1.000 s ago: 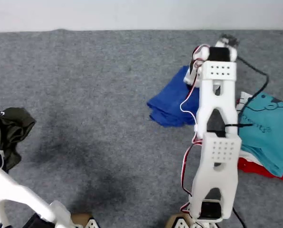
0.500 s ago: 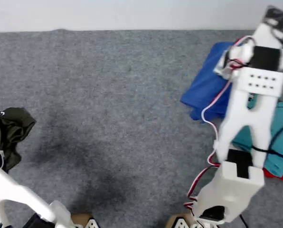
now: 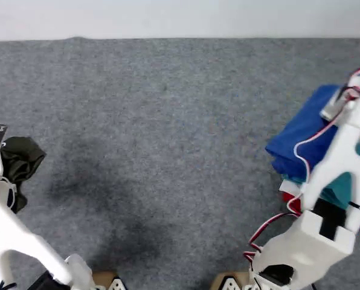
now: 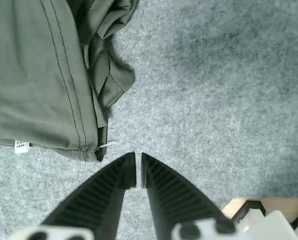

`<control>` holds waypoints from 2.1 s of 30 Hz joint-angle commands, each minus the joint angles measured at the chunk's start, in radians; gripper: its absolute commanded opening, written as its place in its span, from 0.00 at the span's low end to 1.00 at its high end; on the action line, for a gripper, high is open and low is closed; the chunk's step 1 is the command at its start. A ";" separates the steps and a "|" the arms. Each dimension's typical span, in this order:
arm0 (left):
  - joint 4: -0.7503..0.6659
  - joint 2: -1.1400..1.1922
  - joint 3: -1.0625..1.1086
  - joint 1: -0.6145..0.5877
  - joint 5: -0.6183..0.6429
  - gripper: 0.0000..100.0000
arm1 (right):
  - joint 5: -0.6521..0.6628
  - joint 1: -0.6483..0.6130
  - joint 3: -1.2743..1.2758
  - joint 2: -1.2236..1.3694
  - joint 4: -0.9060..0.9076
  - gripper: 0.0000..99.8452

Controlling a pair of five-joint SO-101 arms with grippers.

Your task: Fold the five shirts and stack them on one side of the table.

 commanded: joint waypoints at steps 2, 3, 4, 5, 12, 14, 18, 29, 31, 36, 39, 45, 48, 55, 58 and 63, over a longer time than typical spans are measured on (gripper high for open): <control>0.006 -0.031 -0.005 0.006 0.000 0.03 | 0.075 0.102 0.005 0.058 -0.062 0.01; 0.006 -0.031 -0.004 0.006 0.000 0.03 | 0.094 0.124 0.005 0.082 -0.084 0.01; 0.006 -0.031 -0.004 0.006 0.000 0.03 | 0.112 0.142 0.005 0.105 -0.097 0.01; 0.006 -0.031 -0.004 0.006 0.000 0.03 | 0.132 0.160 0.005 0.124 -0.107 0.01; 0.026 -0.029 -0.002 0.006 -0.002 0.03 | 0.230 0.220 -0.005 0.182 -0.076 0.21; 0.028 -0.029 -0.002 0.006 -0.002 0.03 | 0.227 0.222 -0.038 0.145 -0.033 0.32; 0.026 -0.031 -0.007 0.006 -0.005 0.03 | 0.198 0.179 -0.094 0.045 0.044 0.39; 0.026 -0.031 -0.007 0.006 -0.006 0.03 | 0.190 -0.001 0.077 -0.007 0.039 0.04; 0.025 -0.031 -0.008 0.006 -0.006 0.03 | 0.190 -0.041 0.141 0.036 0.018 0.00; 0.020 -0.025 -0.004 0.006 -0.006 0.03 | 0.189 -0.148 0.253 0.176 0.019 0.01; 0.020 -0.025 -0.004 0.006 -0.006 0.03 | 0.189 -0.159 0.256 0.186 0.044 0.01; 0.018 -0.023 -0.004 0.006 -0.008 0.03 | 0.193 -0.151 0.256 0.013 0.042 0.01; 0.020 -0.031 -0.005 0.006 -0.008 0.03 | 0.196 -0.151 0.256 -0.091 0.042 0.01; 0.052 -0.032 -0.074 0.023 -0.003 0.03 | 0.198 -0.156 0.262 -0.320 0.042 0.01; 0.049 -0.023 -0.082 0.044 -0.002 0.04 | 0.221 -0.179 0.296 -0.364 0.044 0.01; -0.044 -0.005 -0.088 0.040 -0.002 0.13 | 0.267 -0.216 0.462 -0.386 0.044 0.01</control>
